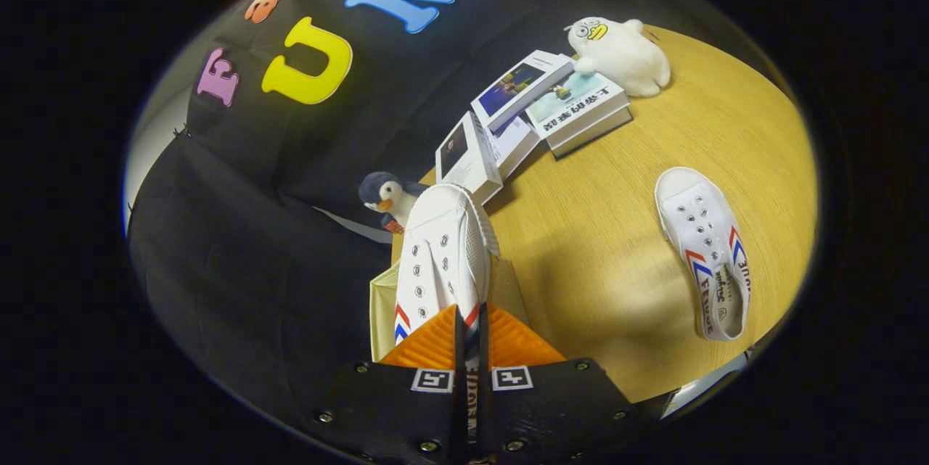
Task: Open the storage box then place both shoes into the box .Put the left shoe in first, then the right shoe, with the right side of both shoes facing outward in a uniform manner.
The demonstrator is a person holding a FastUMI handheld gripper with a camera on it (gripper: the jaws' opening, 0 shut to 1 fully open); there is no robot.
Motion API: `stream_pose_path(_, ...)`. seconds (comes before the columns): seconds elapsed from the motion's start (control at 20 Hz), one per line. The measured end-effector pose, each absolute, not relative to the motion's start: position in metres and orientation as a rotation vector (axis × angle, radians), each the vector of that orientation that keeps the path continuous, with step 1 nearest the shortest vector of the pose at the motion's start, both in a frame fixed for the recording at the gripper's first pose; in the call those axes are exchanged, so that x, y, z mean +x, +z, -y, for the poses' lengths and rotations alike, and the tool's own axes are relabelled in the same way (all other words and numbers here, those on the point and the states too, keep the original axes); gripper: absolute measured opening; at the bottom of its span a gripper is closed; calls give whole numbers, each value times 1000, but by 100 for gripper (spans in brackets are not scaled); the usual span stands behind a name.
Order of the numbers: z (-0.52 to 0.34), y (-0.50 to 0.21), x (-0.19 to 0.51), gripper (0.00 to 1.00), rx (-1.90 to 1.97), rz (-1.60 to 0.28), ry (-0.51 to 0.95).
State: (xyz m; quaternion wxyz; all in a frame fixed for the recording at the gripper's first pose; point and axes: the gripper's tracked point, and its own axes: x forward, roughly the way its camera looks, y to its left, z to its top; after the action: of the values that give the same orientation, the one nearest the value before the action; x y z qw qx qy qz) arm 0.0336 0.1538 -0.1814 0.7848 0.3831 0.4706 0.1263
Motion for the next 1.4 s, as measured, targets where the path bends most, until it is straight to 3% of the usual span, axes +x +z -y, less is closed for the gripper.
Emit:
stream_pose_path(0.55, -257, -186, 31, 5, 732, -1064, 367)
stream_pose_path(1.4, -329, -260, 8, 5, 569, -1205, 338)
